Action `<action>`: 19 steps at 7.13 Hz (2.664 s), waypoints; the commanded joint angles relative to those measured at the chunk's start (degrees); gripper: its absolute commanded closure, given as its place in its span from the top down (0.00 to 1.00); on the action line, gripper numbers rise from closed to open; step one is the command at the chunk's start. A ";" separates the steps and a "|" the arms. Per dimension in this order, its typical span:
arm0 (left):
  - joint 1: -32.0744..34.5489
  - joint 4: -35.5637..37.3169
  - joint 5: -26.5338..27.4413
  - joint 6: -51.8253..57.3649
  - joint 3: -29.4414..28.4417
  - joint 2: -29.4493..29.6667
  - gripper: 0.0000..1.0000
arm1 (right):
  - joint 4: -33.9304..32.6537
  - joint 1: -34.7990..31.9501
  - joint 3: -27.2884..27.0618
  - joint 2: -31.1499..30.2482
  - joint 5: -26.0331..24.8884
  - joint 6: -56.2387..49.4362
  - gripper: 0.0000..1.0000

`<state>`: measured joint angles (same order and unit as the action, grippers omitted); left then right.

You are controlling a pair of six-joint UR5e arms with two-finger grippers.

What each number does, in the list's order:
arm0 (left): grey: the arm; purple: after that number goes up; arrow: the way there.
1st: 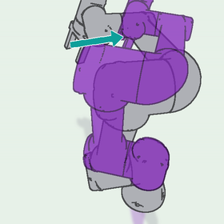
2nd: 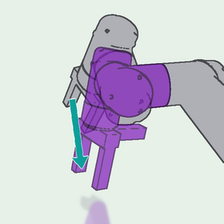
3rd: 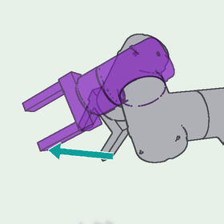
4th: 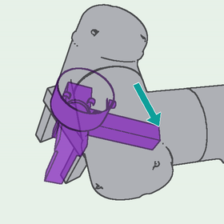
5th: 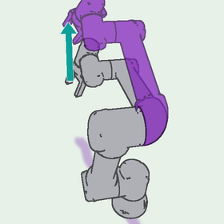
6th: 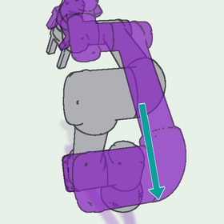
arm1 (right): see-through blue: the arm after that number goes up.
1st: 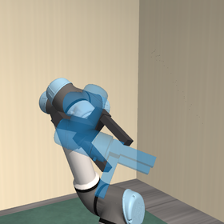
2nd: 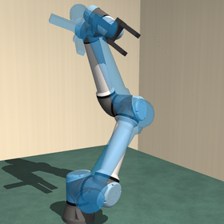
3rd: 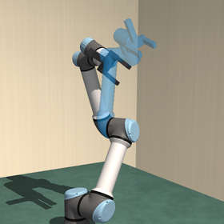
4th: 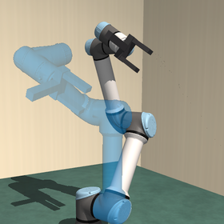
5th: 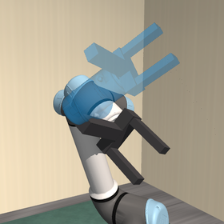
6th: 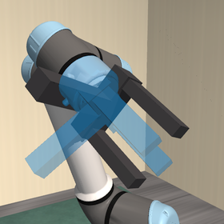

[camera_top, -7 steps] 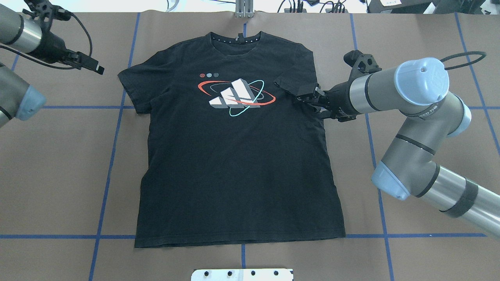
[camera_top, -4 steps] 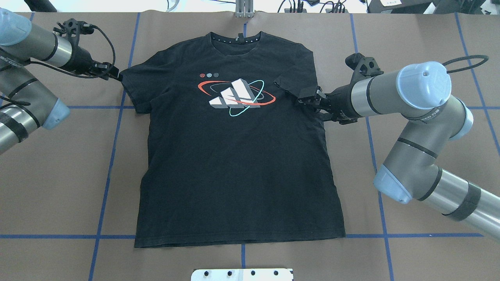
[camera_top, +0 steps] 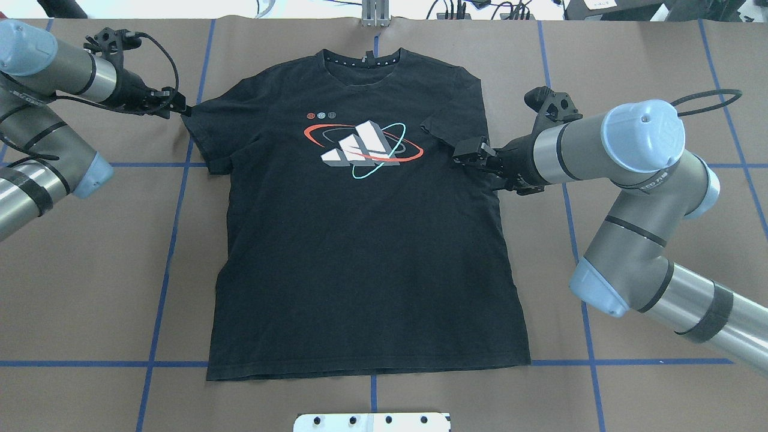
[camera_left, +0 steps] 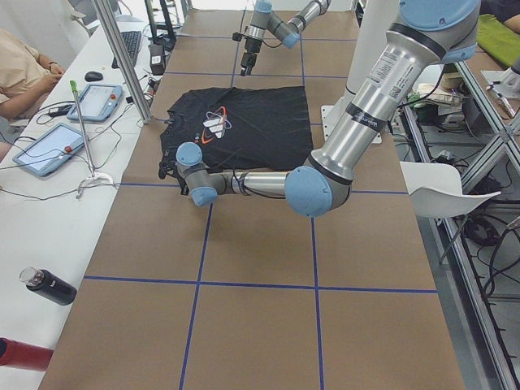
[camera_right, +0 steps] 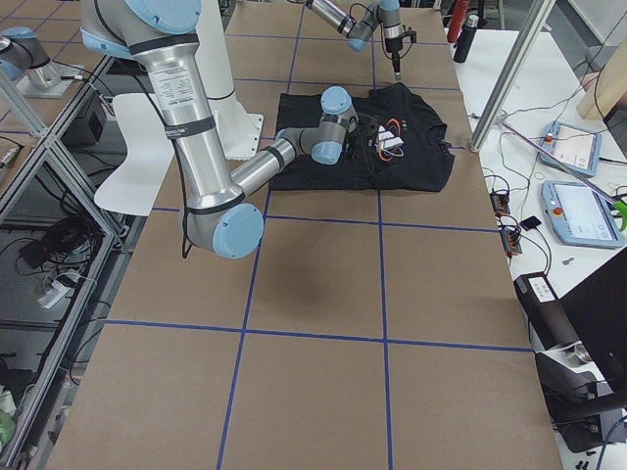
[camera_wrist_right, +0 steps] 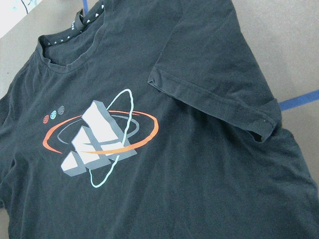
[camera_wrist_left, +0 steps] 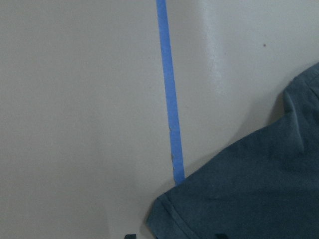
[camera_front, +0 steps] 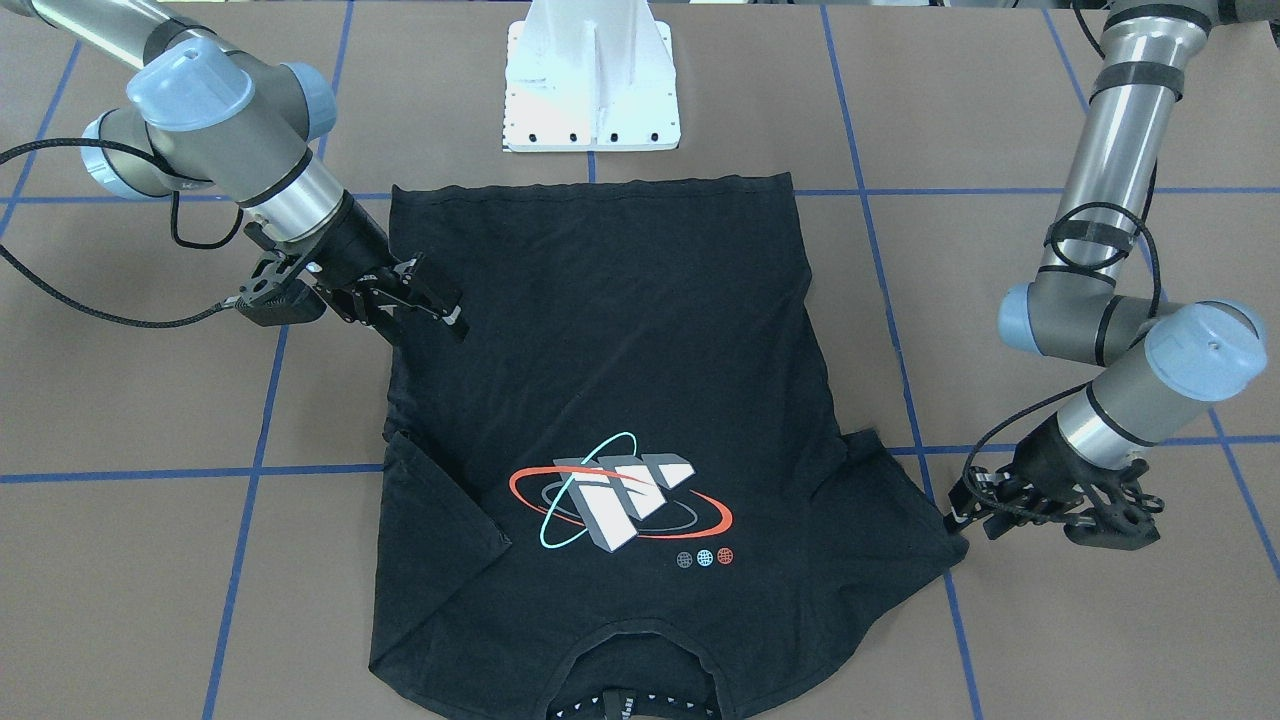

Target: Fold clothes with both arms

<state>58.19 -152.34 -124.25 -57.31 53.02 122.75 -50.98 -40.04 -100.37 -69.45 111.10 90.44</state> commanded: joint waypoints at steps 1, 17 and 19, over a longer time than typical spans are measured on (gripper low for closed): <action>-0.18 -0.06 1.20 -0.26 -2.12 1.35 0.59 | 0.00 0.23 0.09 0.02 -0.09 0.00 1.00; -5.19 6.33 3.56 -20.71 9.65 7.91 0.00 | 0.09 1.72 0.44 -0.33 -1.94 -0.09 1.00; -7.56 10.46 6.90 -23.54 9.56 11.80 0.00 | 0.09 1.81 0.88 -0.16 -2.03 -0.09 1.00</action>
<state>51.99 -144.47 -119.40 -79.25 62.53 132.28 -50.89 -38.28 -99.80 -69.69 109.10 90.36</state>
